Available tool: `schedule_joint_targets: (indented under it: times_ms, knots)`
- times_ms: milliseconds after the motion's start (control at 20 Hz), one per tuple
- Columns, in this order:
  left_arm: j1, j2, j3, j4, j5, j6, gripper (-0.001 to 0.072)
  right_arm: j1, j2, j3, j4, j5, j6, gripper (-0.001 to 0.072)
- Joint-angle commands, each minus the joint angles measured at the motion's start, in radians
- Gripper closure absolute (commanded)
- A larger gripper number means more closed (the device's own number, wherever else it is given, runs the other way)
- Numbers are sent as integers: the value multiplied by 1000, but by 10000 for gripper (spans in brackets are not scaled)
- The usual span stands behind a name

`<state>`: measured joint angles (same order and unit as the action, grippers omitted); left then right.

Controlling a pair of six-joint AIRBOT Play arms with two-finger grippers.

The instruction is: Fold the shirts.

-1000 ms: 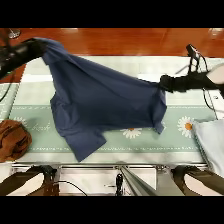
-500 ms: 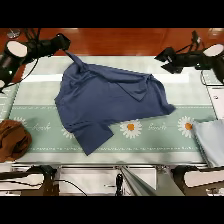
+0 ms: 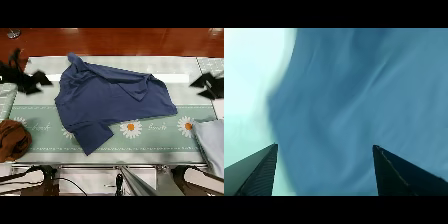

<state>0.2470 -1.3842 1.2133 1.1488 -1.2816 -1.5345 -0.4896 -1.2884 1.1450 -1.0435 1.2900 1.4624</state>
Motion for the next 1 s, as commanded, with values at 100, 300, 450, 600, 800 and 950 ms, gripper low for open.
schedule_joint_targets:
  times_ms: [100, 300, 450, 600, 800, 950]
  knots:
    - [42, 206, -448, 3, 1, 38, 6, -36, 303, -550, 320, -154, -204, 79]
    - [45, 242, -588, -60, 19, 41, 7, -36, 389, -676, 398, -141, -261, 80]
    - [45, 242, -676, -271, 140, 88, 8, -36, 394, -682, 398, -125, -263, 80]
    - [0, 237, -718, -346, 256, 148, 8, -36, 394, -682, 398, -112, -250, 80]
    - [-146, 211, -721, -389, 372, 189, 23, -37, 394, -679, 364, -139, -201, 80]
    - [-203, 198, -703, -389, 399, 218, 681, -83, 375, -619, 116, -153, -72, 79]
